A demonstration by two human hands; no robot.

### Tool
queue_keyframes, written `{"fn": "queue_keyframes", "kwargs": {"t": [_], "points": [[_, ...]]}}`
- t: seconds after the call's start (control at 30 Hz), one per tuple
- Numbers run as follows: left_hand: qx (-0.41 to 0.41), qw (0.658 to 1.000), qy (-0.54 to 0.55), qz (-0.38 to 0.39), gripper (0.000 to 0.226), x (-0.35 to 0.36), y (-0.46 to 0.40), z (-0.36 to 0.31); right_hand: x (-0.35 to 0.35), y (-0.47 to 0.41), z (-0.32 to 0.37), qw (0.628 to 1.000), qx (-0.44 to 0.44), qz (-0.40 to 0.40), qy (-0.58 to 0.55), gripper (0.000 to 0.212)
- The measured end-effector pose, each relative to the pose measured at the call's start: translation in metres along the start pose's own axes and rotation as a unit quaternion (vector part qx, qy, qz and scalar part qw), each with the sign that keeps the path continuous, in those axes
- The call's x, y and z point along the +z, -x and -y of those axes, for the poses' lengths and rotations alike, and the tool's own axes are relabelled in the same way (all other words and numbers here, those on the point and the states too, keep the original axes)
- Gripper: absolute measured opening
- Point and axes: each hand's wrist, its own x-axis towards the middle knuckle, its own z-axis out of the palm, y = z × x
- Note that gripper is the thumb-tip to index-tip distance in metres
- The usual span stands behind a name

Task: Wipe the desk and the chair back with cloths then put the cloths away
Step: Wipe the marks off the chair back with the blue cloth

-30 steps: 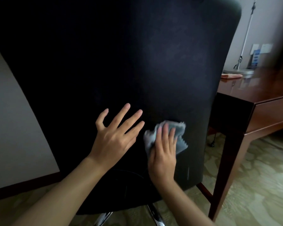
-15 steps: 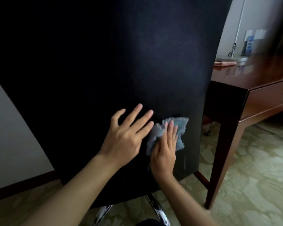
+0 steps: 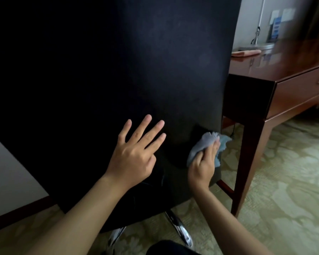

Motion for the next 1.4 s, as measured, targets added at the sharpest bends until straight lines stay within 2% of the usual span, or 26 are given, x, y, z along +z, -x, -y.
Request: {"fn": "queue_keyframes", "kwargs": {"t": [0.13, 0.17, 0.23, 0.37, 0.43, 0.5, 0.57, 0.67, 0.7, 0.77, 0.83, 0.9, 1.0, 1.07, 1.17, 1.23, 1.33, 1.4], "points": [[-0.005, 1.000, -0.003, -0.006, 0.056, 0.001, -0.001, -0.003, -0.010, 0.030, -0.055, 0.981, 0.192, 0.012, 0.013, 0.052], [-0.004, 1.000, -0.001, -0.003, 0.056, 0.001, -0.001, -0.002, -0.011, 0.032, -0.057, 0.978, 0.208, 0.014, 0.016, 0.051], [-0.007, 1.000, -0.004, 0.001, 0.055, 0.000, -0.002, -0.002, -0.012, 0.021, -0.042, 0.984, 0.179, 0.020, 0.007, 0.052], [-0.007, 0.999, -0.032, 0.021, 0.054, -0.003, -0.006, -0.012, -0.014, -0.017, 0.020, 0.998, 0.034, 0.037, -0.035, 0.054], [-0.006, 0.999, -0.041, 0.033, 0.055, -0.005, -0.007, -0.015, -0.014, -0.033, 0.031, 0.999, -0.001, 0.028, -0.043, 0.054], [0.000, 0.998, -0.046, 0.039, 0.055, -0.006, -0.006, -0.013, -0.017, -0.035, 0.017, 0.999, 0.003, 0.017, -0.037, 0.053], [0.006, 0.998, -0.045, 0.047, 0.054, -0.009, -0.006, -0.011, -0.019, -0.017, -0.019, 0.994, 0.105, 0.001, -0.025, 0.050], [0.012, 0.998, -0.038, 0.058, 0.055, -0.014, -0.003, -0.005, -0.015, 0.024, -0.063, 0.954, 0.298, 0.005, -0.002, 0.051], [0.016, 0.997, -0.037, 0.063, 0.056, -0.015, -0.002, -0.003, -0.012, 0.032, -0.067, 0.944, 0.328, 0.010, 0.004, 0.052], [0.020, 0.997, -0.037, 0.071, 0.056, -0.018, 0.001, 0.002, -0.008, 0.033, -0.051, 0.942, 0.336, 0.012, 0.002, 0.052], [0.020, 0.996, -0.042, 0.076, 0.056, -0.021, 0.008, 0.007, -0.004, 0.026, -0.018, 0.967, 0.256, 0.016, -0.010, 0.050], [0.016, 0.996, -0.042, 0.077, 0.055, -0.022, 0.015, 0.009, 0.003, 0.023, 0.017, 0.991, 0.130, 0.028, -0.033, 0.048], [-0.003, 0.996, -0.048, 0.069, 0.055, -0.027, 0.026, 0.012, 0.017, 0.033, 0.039, 0.998, -0.057, 0.028, -0.006, 0.048], [-0.032, 0.996, -0.062, 0.053, 0.057, -0.029, 0.034, 0.015, 0.018, 0.047, 0.019, 0.987, -0.147, 0.053, 0.044, 0.045], [-0.073, 0.993, -0.085, 0.034, 0.066, -0.035, 0.049, 0.022, 0.009, 0.073, -0.029, 0.956, -0.227, 0.133, 0.132, 0.048], [-0.075, 0.992, -0.086, 0.045, 0.071, -0.038, 0.059, 0.027, 0.000, 0.073, -0.043, 0.931, -0.279, 0.157, 0.173, 0.049], [-0.073, 0.991, -0.082, 0.072, 0.073, -0.039, 0.071, 0.031, 0.004, 0.046, -0.009, 0.897, -0.372, 0.155, 0.182, 0.053], [-0.074, 0.991, -0.080, 0.081, 0.074, -0.038, 0.077, 0.032, 0.016, 0.028, 0.040, 0.890, -0.414, 0.119, 0.150, 0.048]]}}
